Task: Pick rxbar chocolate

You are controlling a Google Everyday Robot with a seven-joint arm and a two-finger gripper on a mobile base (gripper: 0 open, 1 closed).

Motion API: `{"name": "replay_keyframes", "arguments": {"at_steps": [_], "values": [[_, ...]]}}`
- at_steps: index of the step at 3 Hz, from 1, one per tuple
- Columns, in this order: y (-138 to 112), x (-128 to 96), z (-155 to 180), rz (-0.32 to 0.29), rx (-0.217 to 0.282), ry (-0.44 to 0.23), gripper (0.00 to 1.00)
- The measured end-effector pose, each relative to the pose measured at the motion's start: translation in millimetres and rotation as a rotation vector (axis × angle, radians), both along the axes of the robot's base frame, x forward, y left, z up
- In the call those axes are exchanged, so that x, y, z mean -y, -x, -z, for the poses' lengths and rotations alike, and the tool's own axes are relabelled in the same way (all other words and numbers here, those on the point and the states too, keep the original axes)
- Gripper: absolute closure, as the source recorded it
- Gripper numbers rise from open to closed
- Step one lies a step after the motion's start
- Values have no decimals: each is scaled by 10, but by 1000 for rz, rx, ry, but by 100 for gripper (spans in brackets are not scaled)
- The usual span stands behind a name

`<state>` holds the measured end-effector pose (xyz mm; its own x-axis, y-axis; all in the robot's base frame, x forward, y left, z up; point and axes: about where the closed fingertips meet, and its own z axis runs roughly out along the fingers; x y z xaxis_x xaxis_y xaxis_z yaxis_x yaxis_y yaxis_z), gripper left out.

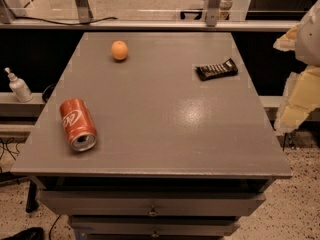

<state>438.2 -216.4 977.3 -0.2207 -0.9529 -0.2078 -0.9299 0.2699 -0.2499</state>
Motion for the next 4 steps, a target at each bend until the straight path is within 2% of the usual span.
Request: {"name": "replay_keyframes", "arguments": {"at_steps": [1,2,3,4], "values": [[-1,-1,0,0,0,0,0],[-266,-102,-12,-24,55,-65,0],[-830,-314,33,-46,108,-167,0],[-1420,-453,117,-42,120,-263,0]]}}
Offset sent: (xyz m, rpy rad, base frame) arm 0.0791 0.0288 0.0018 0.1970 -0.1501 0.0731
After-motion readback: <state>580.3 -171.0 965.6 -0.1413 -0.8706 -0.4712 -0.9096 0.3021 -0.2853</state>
